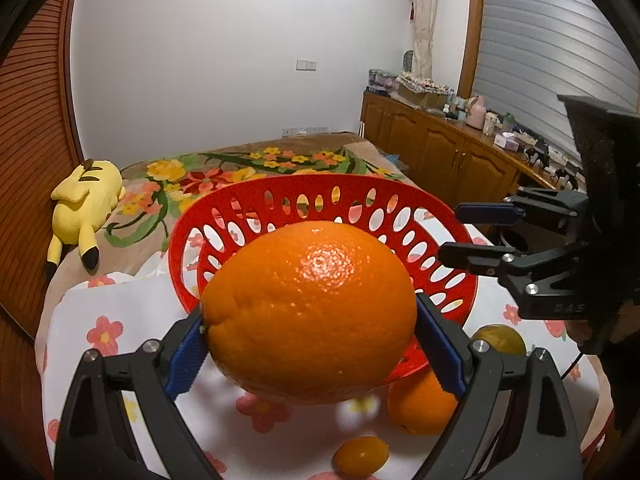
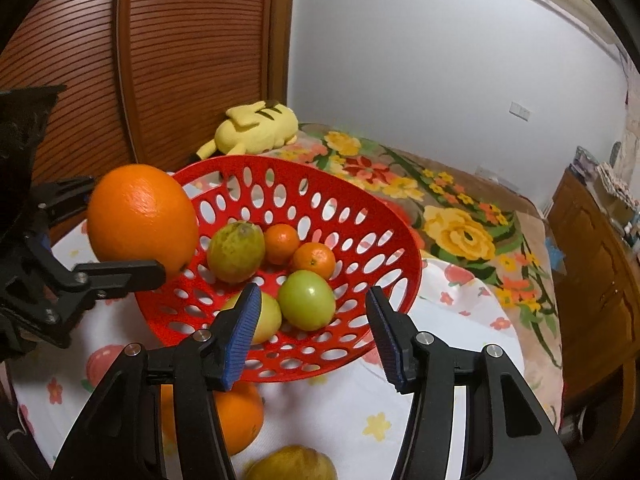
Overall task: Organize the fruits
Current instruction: 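Lower the large orange into the basket and open the left tool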
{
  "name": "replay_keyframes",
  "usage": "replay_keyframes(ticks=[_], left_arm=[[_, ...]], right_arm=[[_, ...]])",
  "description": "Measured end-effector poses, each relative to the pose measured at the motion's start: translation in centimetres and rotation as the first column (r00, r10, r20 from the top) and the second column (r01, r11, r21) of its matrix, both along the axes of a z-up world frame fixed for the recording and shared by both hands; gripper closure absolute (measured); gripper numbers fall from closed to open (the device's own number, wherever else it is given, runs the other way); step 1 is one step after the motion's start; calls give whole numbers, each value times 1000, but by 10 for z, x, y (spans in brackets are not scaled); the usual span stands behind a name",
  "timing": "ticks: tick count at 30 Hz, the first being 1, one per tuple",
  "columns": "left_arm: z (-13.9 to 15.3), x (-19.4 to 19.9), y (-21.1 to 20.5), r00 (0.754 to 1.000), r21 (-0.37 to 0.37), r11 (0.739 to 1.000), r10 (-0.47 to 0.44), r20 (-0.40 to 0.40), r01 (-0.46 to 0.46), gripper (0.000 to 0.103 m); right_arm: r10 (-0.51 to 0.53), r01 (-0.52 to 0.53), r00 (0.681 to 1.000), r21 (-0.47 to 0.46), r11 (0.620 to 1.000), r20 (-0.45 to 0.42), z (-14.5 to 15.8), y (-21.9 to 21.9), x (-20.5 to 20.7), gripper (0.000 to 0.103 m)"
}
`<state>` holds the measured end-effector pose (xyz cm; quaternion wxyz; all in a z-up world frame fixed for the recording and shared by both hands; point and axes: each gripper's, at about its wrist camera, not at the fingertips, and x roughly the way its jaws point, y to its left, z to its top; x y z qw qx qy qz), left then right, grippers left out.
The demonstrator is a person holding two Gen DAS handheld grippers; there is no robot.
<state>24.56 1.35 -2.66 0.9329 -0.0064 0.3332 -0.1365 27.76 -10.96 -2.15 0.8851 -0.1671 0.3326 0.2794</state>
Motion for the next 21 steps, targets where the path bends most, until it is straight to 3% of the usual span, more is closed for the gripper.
replay_keyframes(ticks=[21], left_arm=[[-2, 22, -29, 1000, 63, 998, -16, -25, 17, 10]], right_arm=[[-7, 7, 1000, 51, 999, 8, 2, -19, -6, 48]])
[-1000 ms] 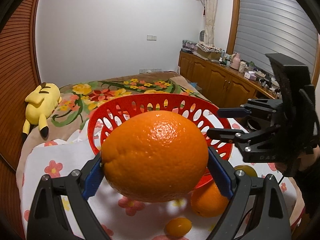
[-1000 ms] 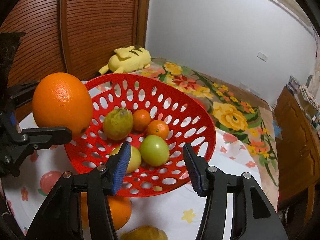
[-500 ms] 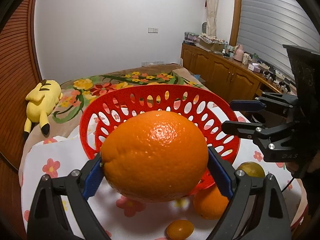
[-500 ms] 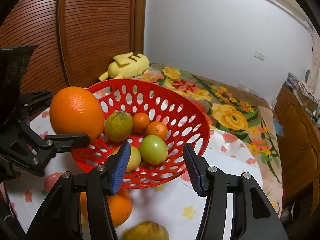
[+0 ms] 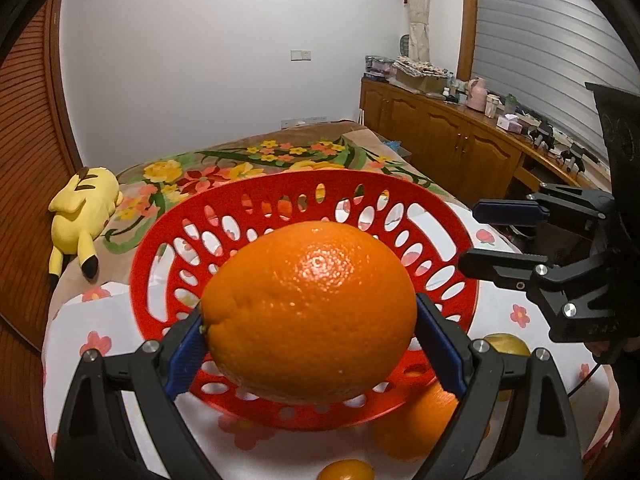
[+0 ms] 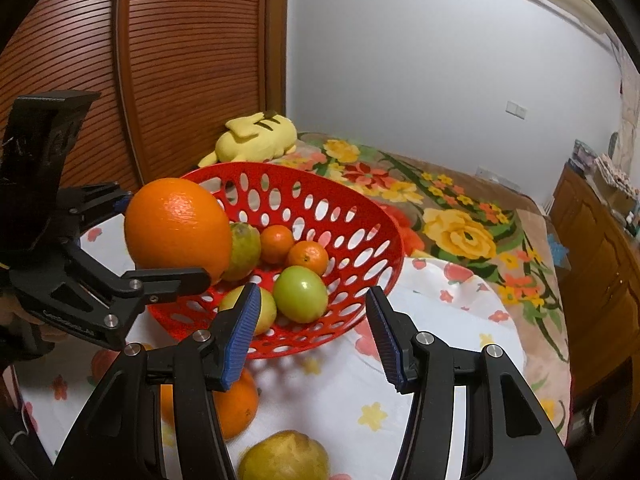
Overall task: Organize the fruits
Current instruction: 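Lower the large orange into the basket and open the left tool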
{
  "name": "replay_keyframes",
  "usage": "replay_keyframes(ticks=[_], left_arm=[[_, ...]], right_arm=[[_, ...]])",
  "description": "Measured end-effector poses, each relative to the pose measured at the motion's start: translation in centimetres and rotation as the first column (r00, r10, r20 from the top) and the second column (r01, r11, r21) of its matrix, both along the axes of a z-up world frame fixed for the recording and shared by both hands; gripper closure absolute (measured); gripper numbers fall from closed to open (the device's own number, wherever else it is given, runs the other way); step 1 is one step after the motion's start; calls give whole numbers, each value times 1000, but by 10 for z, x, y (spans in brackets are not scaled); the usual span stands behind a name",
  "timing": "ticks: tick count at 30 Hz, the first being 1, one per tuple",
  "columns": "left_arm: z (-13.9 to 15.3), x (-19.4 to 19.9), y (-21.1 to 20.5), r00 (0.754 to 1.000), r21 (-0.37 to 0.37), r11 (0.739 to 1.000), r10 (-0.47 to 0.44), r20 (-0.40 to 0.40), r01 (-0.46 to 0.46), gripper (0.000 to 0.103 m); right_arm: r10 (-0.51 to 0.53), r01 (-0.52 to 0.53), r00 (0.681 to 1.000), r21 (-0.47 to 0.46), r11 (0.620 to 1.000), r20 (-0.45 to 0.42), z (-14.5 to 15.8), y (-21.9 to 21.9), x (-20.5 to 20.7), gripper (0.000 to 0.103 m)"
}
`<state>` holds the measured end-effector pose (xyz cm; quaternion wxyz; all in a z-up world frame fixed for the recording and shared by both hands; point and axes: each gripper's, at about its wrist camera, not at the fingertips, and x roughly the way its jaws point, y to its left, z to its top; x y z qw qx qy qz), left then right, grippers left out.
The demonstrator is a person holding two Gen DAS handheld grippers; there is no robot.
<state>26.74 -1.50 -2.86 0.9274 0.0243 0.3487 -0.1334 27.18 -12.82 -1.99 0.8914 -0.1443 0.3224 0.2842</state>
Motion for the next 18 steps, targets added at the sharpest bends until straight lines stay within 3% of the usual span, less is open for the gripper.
replay_keyframes(ticks=[15, 17, 18], left_arm=[[-12, 22, -14, 997, -2, 1000, -12, -79, 12, 10], [-13, 22, -15, 997, -4, 1000, -8, -72, 8, 10], [-7, 18, -14, 1000, -15, 1000, -6, -28, 6, 10]], right_arm=[[-18, 18, 1000, 25, 1000, 3, -1, -15, -1, 48], [-20, 20, 1000, 27, 999, 3, 0, -18, -3, 48], [-21, 21, 1000, 27, 999, 3, 0, -18, -3, 48]])
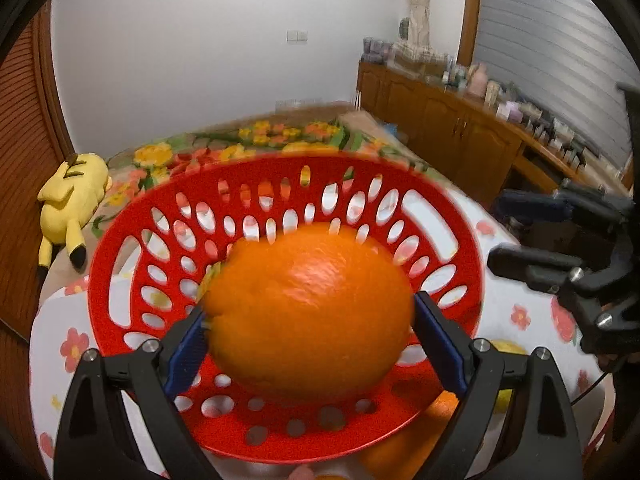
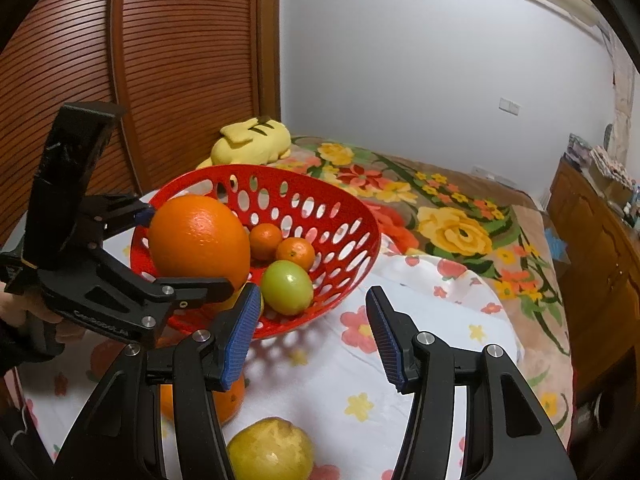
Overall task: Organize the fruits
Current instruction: 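Lower the large orange into the basket and open the left tool, then move both open tools back toward the remaining fruits on the cloth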
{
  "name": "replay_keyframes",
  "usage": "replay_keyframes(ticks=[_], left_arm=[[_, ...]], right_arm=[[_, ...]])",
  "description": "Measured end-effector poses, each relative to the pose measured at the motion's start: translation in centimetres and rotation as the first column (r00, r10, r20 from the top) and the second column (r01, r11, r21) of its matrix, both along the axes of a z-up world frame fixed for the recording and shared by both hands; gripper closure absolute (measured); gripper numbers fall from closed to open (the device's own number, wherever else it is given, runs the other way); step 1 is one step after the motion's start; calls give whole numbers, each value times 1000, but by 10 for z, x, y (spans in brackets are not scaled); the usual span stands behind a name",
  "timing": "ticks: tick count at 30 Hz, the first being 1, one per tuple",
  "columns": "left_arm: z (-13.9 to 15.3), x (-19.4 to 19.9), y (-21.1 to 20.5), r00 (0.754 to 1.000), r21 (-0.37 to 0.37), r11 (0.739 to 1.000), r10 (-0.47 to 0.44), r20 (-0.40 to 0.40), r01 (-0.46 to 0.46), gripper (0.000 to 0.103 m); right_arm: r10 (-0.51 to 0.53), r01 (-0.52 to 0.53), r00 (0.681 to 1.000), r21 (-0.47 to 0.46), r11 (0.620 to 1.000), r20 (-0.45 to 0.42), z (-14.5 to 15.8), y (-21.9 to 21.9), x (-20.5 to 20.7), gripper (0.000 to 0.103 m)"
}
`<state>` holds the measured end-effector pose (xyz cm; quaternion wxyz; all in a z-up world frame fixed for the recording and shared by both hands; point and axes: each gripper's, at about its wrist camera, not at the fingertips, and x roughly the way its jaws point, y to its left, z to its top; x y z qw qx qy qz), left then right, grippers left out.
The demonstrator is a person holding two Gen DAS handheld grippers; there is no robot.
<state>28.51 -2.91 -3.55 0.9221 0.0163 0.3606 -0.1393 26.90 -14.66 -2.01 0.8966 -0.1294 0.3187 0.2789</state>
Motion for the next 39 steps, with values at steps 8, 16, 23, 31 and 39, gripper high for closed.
replay_keyframes(ticks=[8, 16, 23, 31, 39], left_arm=[[45, -11, 5, 991, -12, 1000, 12, 133, -10, 9], [47, -33, 16, 988, -31, 999, -4, 153, 9, 9], [54, -63, 20, 984, -23, 1000, 0, 179, 4, 9], [54, -98, 29, 980, -35, 999, 24, 199, -18, 9], [42, -123, 35, 983, -38, 999, 37, 182, -31, 8]], right_arm=[[-8, 8, 1000, 8, 1000, 3, 4, -6, -4, 47], [-33, 32, 999, 33, 999, 6, 10, -14, -17, 46], [-69, 69, 998, 58, 996, 0, 11, -21, -35, 45], [-129, 130, 992, 88, 988, -16, 4, -30, -67, 42], [-182, 186, 982, 101, 977, -45, -14, -38, -89, 41]])
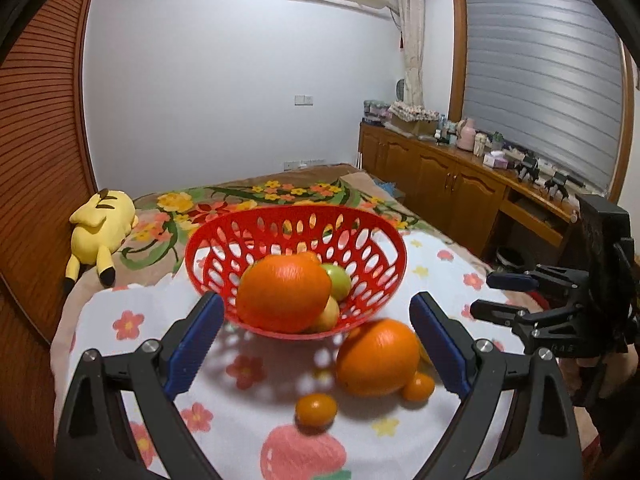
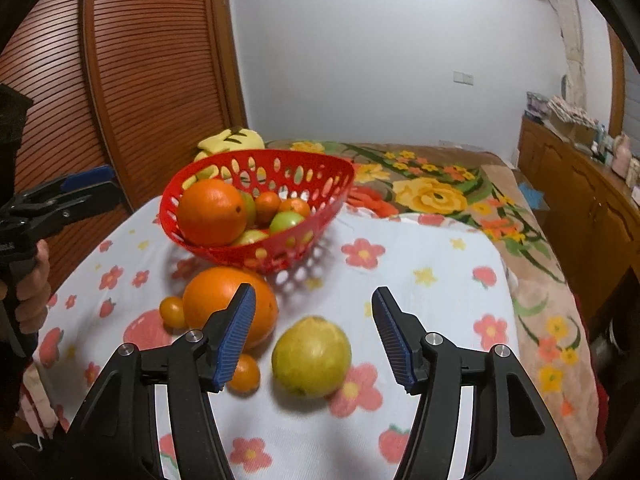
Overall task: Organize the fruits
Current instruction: 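Move both open tools back toward the remaining fruits on the cloth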
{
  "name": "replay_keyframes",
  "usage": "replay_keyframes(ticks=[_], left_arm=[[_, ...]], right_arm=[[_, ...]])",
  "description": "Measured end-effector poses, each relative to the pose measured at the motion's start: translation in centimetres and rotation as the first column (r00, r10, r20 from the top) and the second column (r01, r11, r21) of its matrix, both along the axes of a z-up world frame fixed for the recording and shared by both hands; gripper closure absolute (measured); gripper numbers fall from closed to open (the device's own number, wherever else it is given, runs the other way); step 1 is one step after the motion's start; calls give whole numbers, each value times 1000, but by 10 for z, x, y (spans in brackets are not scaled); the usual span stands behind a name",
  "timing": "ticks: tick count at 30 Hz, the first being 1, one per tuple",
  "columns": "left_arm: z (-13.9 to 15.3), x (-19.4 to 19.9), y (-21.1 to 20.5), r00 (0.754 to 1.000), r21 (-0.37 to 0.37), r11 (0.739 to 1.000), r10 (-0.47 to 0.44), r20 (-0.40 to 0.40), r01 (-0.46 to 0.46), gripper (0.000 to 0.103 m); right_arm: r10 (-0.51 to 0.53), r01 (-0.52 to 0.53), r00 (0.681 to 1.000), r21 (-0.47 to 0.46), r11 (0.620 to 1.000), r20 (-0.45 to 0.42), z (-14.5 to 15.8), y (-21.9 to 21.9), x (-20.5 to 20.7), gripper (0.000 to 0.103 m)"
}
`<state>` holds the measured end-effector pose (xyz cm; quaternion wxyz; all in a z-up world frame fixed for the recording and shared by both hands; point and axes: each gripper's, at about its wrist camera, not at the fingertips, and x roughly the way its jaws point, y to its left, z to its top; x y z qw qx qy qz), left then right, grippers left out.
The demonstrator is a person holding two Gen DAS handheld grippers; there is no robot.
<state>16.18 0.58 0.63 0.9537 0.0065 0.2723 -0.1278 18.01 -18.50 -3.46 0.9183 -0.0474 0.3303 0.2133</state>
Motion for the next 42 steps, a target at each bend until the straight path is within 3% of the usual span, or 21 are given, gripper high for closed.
replay_keyframes(ticks=[9, 14, 22, 34, 38, 42], left_arm=[[-22, -18, 11, 999, 2, 999, 33, -5, -33, 8], [-38, -23, 28, 997, -37, 997, 72, -5, -72, 8], [-59, -18, 37, 994, -5, 995, 104, -43, -104, 8], [-85, -1, 20, 990, 11, 1000, 0, -138, 2, 9], [-93, 5, 11, 983, 20, 999, -30, -179, 34, 17], [-100, 10, 3, 975, 36, 998, -44, -217, 53, 33]], right_arm=[[-29, 30, 999, 18, 999, -41, -21, -2, -7, 39], [-28, 29, 998, 10, 1000, -58, -31, 5, -2, 38], [-41, 42, 994, 8, 999, -100, -53, 8, 10, 37], [-43, 42, 990, -10, 999, -136, -71, 13, 21, 37], [-45, 46, 989, 1, 999, -142, -73, 11, 21, 37], [-43, 45, 988, 9, 999, -146, -75, 12, 23, 37]])
